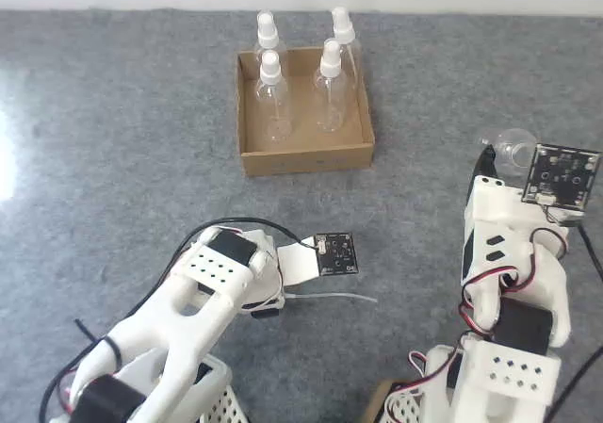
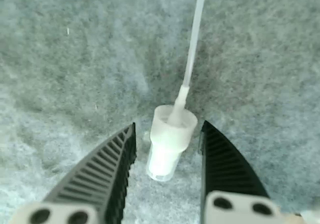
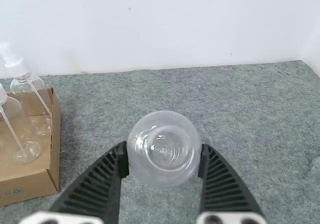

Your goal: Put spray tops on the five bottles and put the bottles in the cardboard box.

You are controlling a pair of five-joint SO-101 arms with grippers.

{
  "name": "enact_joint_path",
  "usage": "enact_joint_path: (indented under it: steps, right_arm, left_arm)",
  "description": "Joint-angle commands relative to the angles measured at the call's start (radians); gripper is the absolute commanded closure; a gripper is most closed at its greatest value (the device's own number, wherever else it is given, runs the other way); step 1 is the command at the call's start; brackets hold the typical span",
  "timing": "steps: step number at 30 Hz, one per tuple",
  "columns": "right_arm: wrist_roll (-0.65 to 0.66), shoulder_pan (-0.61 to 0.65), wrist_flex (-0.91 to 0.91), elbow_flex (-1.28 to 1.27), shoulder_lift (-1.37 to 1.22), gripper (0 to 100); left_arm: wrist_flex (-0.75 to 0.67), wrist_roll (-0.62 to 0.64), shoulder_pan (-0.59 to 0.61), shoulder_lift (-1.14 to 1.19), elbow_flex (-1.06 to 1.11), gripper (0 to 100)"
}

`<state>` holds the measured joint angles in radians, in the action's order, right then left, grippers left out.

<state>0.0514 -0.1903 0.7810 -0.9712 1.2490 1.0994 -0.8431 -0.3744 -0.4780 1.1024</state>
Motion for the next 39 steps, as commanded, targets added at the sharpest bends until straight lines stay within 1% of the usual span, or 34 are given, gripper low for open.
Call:
enact_joint_path:
  steps: [1,3,5,10,12,14,16,18,22,26,28,31,34,36,39]
  right_arm:
    - [-0.002,-0.004,-0.021,0.040,0.018,92.4]
    - [-0.002,-0.004,-0.021,0.040,0.018,92.4]
    - [-0.002,-0.004,-0.021,0.040,0.018,92.4]
    - [-0.002,-0.004,-0.019,0.040,0.018,92.4]
    - [-0.002,-0.004,-0.019,0.040,0.018,92.4]
    - [-0.002,-0.004,-0.019,0.040,0.018,92.4]
    - [-0.002,-0.004,-0.019,0.040,0.018,92.4]
    - [-0.002,-0.002,-0.024,0.031,0.018,92.4]
    - [-0.002,-0.002,-0.028,0.025,0.018,92.4]
    - [-0.002,-0.001,-0.028,0.025,0.018,92.4]
    - [-0.002,0.001,-0.028,0.025,0.018,92.7]
    - [0.000,0.039,-0.024,0.025,0.018,92.8]
    - [0.000,0.074,-0.019,0.023,0.018,92.8]
    - [0.000,0.085,-0.019,0.014,0.018,92.8]
    - [0.000,0.091,-0.024,0.009,0.018,92.8]
  left_arm:
    - [-0.020,0.040,-0.032,0.012,-0.005,83]
    - [-0.014,0.040,-0.066,0.063,-0.019,85]
    - [0.014,0.037,-0.072,0.126,-0.071,86]
    - [0.075,0.043,-0.051,0.307,-0.202,86]
    - [0.094,0.071,-0.037,0.362,-0.249,87]
    - [0.106,0.095,-0.034,0.404,-0.282,92]
    - [0.117,0.112,-0.037,0.416,-0.291,99]
    - [0.123,0.135,-0.037,0.416,-0.289,98]
    - [0.137,0.178,-0.038,0.354,-0.252,99]
    - [0.147,0.196,-0.029,0.187,-0.193,99]
    - [0.169,0.244,-0.035,0.086,-0.165,99]
    - [0.206,0.353,-0.038,-0.032,-0.148,99]
    - [0.242,0.397,-0.028,-0.129,-0.150,99]
    - [0.250,0.428,-0.003,-0.181,-0.151,99]
    - [0.249,0.439,0.058,-0.247,-0.151,99]
